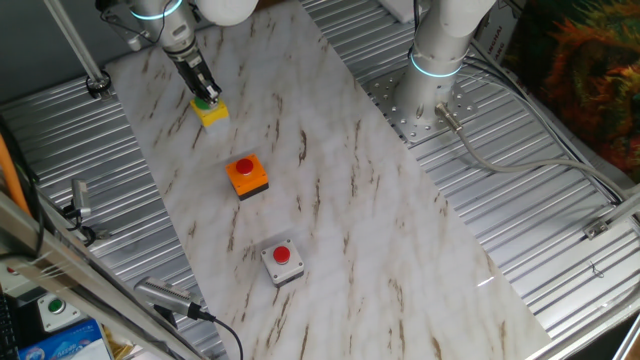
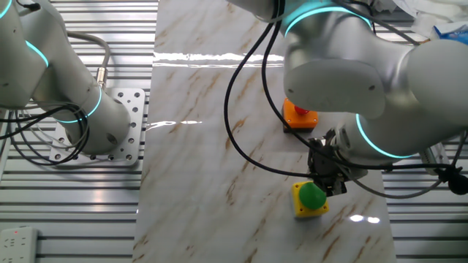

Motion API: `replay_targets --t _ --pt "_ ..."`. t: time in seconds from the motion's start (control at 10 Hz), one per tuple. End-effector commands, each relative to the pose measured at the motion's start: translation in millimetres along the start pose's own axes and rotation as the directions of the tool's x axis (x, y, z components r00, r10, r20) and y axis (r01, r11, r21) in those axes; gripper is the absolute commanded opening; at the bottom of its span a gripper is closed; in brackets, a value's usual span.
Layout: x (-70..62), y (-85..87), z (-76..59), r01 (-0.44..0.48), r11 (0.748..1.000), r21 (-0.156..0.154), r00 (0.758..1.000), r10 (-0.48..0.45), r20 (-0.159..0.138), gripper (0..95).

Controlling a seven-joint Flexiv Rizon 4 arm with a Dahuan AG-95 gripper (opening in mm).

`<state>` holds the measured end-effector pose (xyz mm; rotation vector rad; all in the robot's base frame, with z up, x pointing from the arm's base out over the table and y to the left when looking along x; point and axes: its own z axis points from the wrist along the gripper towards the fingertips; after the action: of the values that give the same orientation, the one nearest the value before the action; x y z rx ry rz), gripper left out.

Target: Press three buttons from left to right in sequence

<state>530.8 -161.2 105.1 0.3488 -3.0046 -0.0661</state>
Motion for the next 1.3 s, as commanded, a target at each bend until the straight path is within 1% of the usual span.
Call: replay_targets --t 0.1,0.3,0.4,0.5,0.8,0.9,1.0,1.1,1.3 --pt "-0.2 1.6 -0.9 -0.008 1.0 -0.002 1.0 0.008 0.003 0.0" --pt "-4.7 11.8 -1.1 -0.033 0.999 -0.01 0.999 0.033 0.009 0.0" --pt "-8.7 20.7 -1.1 -0.042 0.999 -0.007 0.999 0.042 0.008 0.0" --pt "-12.2 25.0 0.2 -0.046 0.999 -0.007 0.999 0.046 0.008 0.0" --pt "-15.7 29.0 -0.4 -0.046 0.999 -0.009 0.999 0.046 0.008 0.0" --pt "-18.4 33.0 -1.0 -0.05 0.999 -0.009 0.999 0.05 0.009 0.0" --pt "-25.9 46.3 -2.0 -0.06 0.998 -0.01 0.998 0.06 0.009 0.0" --pt "-30.6 56.3 -2.7 -0.07 0.998 -0.009 0.998 0.07 0.008 0.0" --pt "-43.6 85.0 -4.8 -0.094 0.995 -0.011 0.996 0.094 0.007 0.0"
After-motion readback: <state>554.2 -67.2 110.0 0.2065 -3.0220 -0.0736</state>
